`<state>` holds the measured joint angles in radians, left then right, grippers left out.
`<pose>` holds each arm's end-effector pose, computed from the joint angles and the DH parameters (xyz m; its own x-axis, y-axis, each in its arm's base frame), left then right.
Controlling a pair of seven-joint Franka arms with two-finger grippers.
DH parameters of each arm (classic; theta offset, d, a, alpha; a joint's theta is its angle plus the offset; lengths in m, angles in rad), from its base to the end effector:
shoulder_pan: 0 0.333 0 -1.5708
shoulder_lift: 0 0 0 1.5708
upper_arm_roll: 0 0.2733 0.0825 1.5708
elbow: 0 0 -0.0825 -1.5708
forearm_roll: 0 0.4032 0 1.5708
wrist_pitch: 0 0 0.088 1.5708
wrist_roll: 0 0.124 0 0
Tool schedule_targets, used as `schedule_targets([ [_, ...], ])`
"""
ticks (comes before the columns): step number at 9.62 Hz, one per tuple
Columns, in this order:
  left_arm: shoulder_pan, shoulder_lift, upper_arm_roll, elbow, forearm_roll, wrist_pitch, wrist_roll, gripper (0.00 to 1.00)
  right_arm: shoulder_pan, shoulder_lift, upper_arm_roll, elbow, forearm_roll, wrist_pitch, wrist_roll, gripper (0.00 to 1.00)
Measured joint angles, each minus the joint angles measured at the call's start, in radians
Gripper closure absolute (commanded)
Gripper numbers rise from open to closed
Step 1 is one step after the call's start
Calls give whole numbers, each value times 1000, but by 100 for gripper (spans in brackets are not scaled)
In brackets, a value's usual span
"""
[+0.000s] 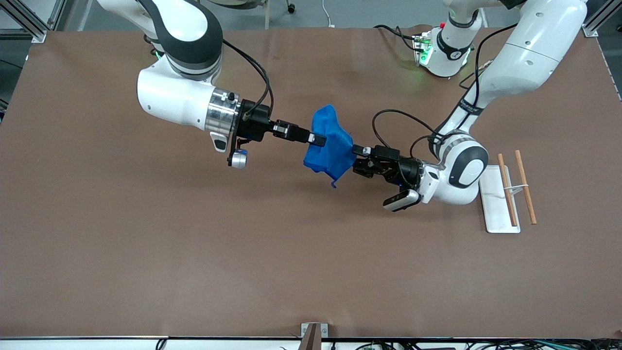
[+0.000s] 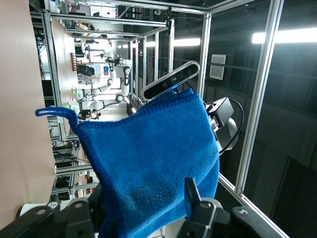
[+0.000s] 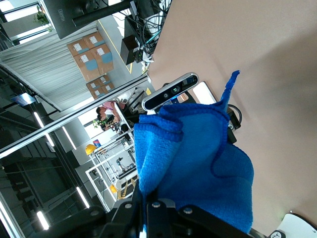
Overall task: Right arm passes towel to left arm to hang
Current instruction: 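Grasp the towel with the left gripper and open the right gripper, then carry the towel to the dowel stand while the right gripper withdraws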
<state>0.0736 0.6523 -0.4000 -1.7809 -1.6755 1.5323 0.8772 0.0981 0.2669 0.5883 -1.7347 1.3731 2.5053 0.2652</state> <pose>0.5689 -0.3007 0.2507 0.9825 -0.1824 0.0385 0.0248 0.3326 0.9427 0.5464 0.4151 0.4464 0.8558 -0.2890 -0.4291 -0.4939 -0.2098 -0.8438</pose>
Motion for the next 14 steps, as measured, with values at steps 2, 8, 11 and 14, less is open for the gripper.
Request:
schedule_targets([
  [2,1,0,0,3,0,0,-6,99,0,0,0,0,0,0,0,100],
  [8,20,-10,3,90,0,8,-209,100,-3,1,0,0,0,2,0,0],
  [11,24,-88,43,109,56,84,-417,100,-44,0,-7,-11,-123,-1,-4,0],
  [14,56,-191,64,111,315,218,-695,100,-104,-9,-95,-42,-405,-155,-7,0],
])
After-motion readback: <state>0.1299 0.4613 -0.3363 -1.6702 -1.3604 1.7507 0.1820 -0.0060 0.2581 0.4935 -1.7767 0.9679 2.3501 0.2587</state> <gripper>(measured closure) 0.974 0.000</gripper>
